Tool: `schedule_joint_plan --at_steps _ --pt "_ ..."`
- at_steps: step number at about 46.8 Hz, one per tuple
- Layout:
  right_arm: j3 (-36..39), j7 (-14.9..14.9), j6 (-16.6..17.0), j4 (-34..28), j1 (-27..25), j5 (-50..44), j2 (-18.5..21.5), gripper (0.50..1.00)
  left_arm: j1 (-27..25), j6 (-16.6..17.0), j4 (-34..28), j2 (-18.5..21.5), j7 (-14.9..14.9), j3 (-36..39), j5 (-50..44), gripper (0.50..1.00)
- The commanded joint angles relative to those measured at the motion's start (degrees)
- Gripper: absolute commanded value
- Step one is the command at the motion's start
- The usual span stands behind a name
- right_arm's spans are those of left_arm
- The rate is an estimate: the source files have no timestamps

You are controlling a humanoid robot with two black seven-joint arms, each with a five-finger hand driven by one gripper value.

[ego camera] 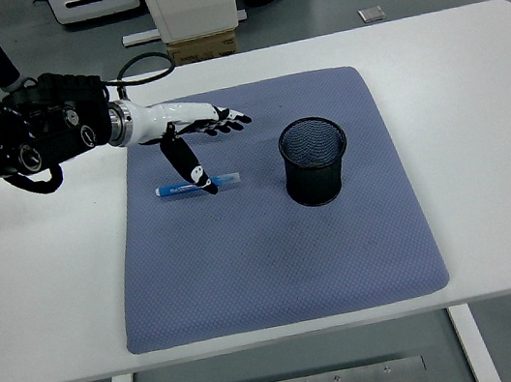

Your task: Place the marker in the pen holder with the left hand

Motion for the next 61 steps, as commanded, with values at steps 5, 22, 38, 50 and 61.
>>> schedule_joint_plan --at_steps 5,22,38,50,61 --pt "0.00 0.01 0.00 -0.08 0.01 -0.01 0.00 1.000 0.55 3.78 0.20 -1.46 3.93 0.08 3.06 1.000" --pt "0.00 0.01 0.00 0.01 0.01 -0.01 0.00 1.000 1.16 4.58 0.29 -3.04 10.00 0.08 9.22 1.000" --pt "0.00 0.01 0.00 -0.08 0.01 -0.01 0.00 1.000 -1.56 -2.54 0.29 -3.04 10.35 0.17 9.66 1.000" --pt "0.00 0.01 0.00 0.01 0.01 -0.01 0.00 1.000 -1.38 -2.98 0.29 -3.13 12.37 0.17 10.53 0.965" --pt "0.00 0.01 0.00 -0.08 0.01 -0.01 0.00 1.000 -1.30 -2.89 0.29 -3.13 12.46 0.17 14.58 0.827"
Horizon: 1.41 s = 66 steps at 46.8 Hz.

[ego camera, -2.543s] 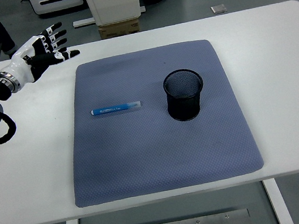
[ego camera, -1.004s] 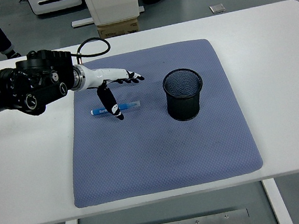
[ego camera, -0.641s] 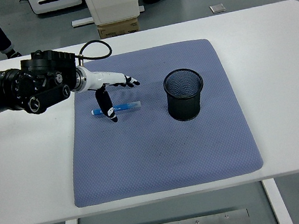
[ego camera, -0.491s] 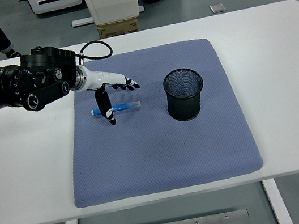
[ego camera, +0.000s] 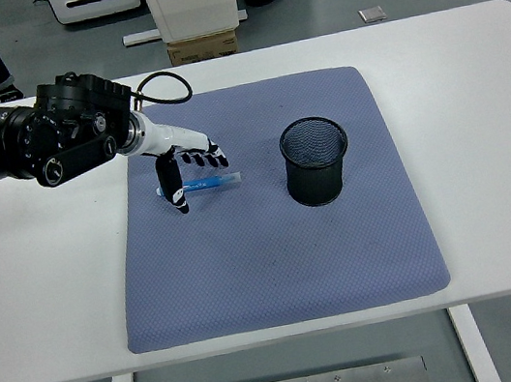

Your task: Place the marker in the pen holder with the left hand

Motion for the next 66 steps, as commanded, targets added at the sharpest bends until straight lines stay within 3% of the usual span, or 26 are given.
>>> schedule_joint_plan --at_steps 1,15,26,33,35,66 --pt "0.00 0.00 0.00 0.01 0.00 -0.03 0.00 1.000 0.09 0.00 0.00 0.00 0.26 -0.03 0.52 0.821" --pt "0.00 0.00 0.00 -0.08 0.00 -0.03 0.00 1.000 0.45 0.71 0.09 -0.52 0.35 -0.03 0.70 0.810" --pt "0.00 0.00 0.00 0.01 0.00 -0.03 0.00 1.000 0.62 1.23 0.09 -0.79 1.93 -0.03 0.70 0.728" --pt "0.00 0.00 0.00 0.01 0.00 0.06 0.00 1.000 0.71 1.94 0.09 -1.05 1.93 -0.03 0.79 0.710" --pt "0.00 0.00 0.00 0.01 0.00 0.06 0.00 1.000 0.80 2.02 0.09 -1.40 2.02 -0.03 0.70 0.675" --pt "0.00 0.00 0.00 0.01 0.00 -0.03 0.00 1.000 2.03 2.46 0.09 -2.63 2.46 -0.03 0.70 0.610"
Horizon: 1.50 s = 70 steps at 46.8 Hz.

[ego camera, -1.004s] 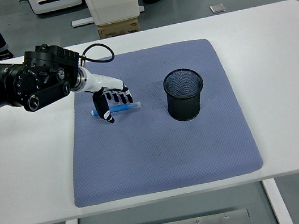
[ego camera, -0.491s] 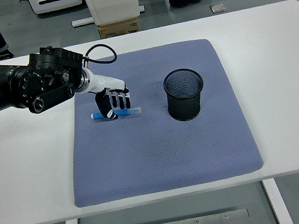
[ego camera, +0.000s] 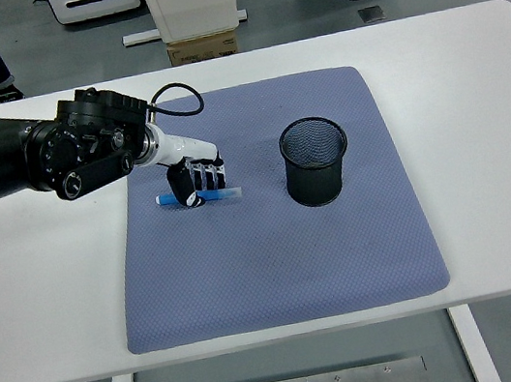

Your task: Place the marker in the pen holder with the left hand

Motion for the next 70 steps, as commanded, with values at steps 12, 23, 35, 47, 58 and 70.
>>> schedule_joint_plan --at_steps 12,23,35,47,58,70 --pt "0.00 0.00 0.00 -0.07 0.00 -0.01 0.00 1.000 0.02 -0.02 -0.01 -0.30 0.44 -0.08 -0.02 0.593" --pt "0.00 0.00 0.00 0.02 0.00 -0.01 0.00 1.000 0.02 -0.02 -0.01 -0.30 0.44 -0.17 -0.02 0.563" --pt "0.00 0.00 0.00 0.02 0.00 0.08 0.00 1.000 0.02 -0.02 -0.01 -0.30 0.44 -0.17 -0.02 0.505" --pt "0.00 0.00 0.00 0.02 0.00 -0.01 0.00 1.000 0.02 -0.02 0.07 -0.21 0.44 -0.61 -0.11 0.500" --pt "0.00 0.00 0.00 0.02 0.00 0.08 0.00 1.000 0.02 -0.02 0.34 -0.12 0.44 -0.70 -0.19 0.500" --pt "0.00 0.00 0.00 0.02 0.00 -0.01 0.00 1.000 0.02 -0.02 0.34 -0.21 0.35 -1.31 -0.19 0.599"
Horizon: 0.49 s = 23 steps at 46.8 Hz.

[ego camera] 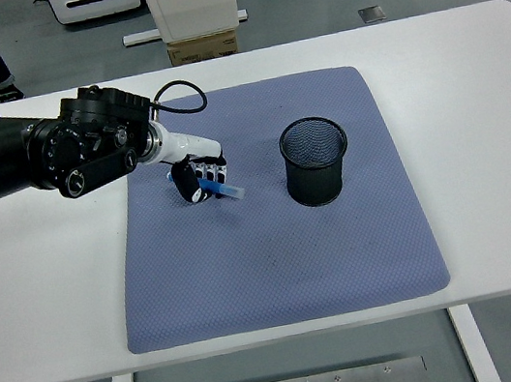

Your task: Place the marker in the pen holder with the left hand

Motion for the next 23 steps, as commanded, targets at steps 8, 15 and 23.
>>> schedule_joint_plan --at_steps 8,15,23 --pt "0.00 0.00 0.00 -0.07 0.00 -0.01 0.00 1.000 0.00 0.01 -0.01 -0.01 -0.01 -0.03 0.01 0.599" --pt "0.00 0.00 0.00 0.02 0.00 -0.01 0.00 1.000 0.00 0.01 -0.01 -0.01 -0.01 -0.03 0.01 0.593" --pt "0.00 0.00 0.00 -0.07 0.00 -0.01 0.00 1.000 0.00 0.01 -0.01 -0.09 -0.01 -0.03 0.10 0.555"
